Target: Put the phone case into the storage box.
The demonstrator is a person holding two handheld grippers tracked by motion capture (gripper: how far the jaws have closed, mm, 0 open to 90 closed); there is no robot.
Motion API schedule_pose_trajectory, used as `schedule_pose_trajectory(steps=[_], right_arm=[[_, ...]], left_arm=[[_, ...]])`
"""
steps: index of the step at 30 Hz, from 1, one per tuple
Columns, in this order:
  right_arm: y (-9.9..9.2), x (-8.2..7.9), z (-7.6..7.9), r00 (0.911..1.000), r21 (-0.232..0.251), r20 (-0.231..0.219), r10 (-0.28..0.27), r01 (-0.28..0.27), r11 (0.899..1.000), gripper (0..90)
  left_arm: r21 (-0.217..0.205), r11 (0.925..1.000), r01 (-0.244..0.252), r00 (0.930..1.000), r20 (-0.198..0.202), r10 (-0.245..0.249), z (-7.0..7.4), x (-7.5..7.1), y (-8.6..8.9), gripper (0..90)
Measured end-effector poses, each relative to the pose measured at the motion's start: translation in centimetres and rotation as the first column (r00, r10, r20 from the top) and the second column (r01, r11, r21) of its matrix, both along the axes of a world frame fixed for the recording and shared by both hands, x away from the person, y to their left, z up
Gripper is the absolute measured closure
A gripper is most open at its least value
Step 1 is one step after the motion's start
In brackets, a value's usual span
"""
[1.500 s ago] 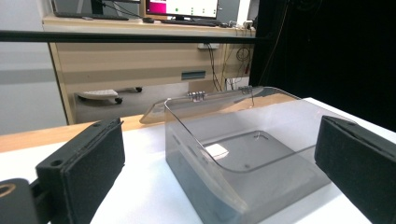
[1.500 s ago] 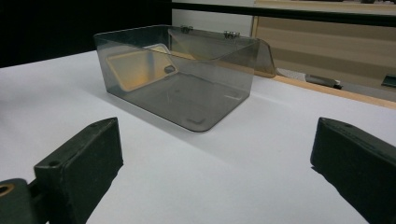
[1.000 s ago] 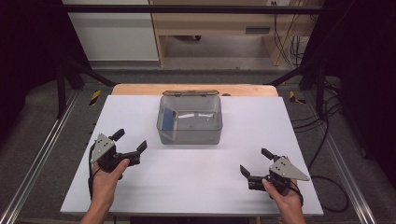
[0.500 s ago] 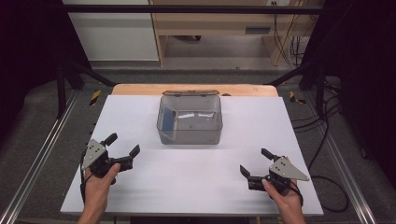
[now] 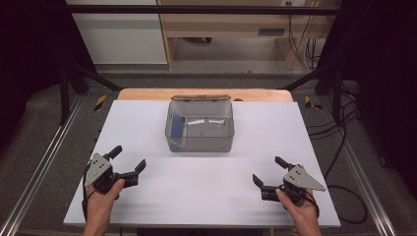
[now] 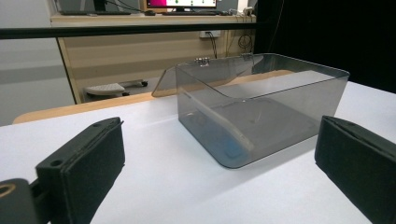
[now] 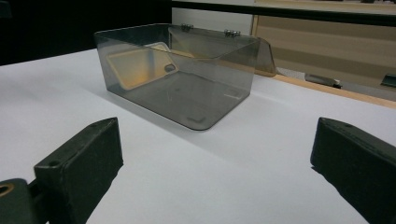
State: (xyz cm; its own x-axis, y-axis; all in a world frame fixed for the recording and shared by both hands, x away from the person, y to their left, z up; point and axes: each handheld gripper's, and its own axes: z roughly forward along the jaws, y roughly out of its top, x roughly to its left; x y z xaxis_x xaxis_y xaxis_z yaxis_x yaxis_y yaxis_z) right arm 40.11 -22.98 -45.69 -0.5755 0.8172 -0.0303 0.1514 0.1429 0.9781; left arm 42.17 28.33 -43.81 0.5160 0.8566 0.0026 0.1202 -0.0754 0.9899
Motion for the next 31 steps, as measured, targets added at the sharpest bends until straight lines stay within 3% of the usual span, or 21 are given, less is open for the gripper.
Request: schedule_pose_trajectory(steps=[7,22,27,31], right_arm=[[0.0,0.0,0.0,1.0000,0.000,0.000,-0.001,0.001,1.000,2.6],[-0.8,0.0,0.1,0.9995,0.002,0.021,-0.022,0.022,1.000,2.9],[-1.8,0.1,0.3,0.9978,0.043,0.032,-0.059,0.057,0.997,2.9],[-2.4,0.1,0.3,0.9949,0.071,0.030,-0.096,0.094,0.993,2.8]], left_arm=[[0.008,0.9998,0.017,0.9999,0.005,-0.017,-0.1,-0.4,-0.3,1.8],[-0.029,0.9994,0.016,0.9996,0.023,-0.015,0.0,-1.9,0.5,1.7],[-0.055,0.9985,0.010,0.9994,0.034,-0.008,0.2,-2.1,1.1,1.7],[-0.051,0.9986,0.009,0.9995,0.032,-0.008,0.1,-2.1,1.3,1.7]])
